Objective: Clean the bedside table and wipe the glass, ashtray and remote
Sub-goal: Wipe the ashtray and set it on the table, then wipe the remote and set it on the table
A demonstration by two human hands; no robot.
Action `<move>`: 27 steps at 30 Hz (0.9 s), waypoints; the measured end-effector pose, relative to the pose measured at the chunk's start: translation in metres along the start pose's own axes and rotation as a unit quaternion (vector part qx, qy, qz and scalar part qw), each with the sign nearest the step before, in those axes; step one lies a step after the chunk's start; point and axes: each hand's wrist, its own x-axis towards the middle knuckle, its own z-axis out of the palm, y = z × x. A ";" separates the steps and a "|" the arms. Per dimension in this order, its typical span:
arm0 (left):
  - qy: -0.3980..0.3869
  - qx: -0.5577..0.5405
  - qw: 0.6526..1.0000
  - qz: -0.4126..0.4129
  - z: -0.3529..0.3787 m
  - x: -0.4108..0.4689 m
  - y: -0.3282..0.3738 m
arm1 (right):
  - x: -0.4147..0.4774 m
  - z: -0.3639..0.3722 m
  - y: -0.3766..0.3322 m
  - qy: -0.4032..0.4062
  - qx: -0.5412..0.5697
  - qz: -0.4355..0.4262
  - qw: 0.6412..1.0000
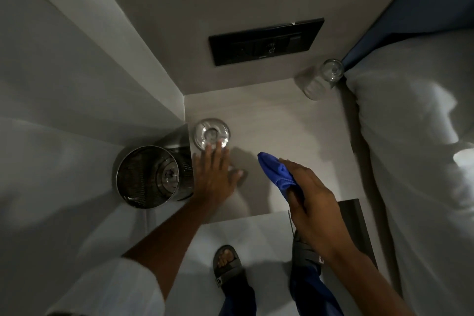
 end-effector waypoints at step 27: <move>0.182 -0.245 0.878 0.368 -0.099 -0.106 0.294 | -0.139 -0.170 0.089 0.381 0.129 0.252 0.880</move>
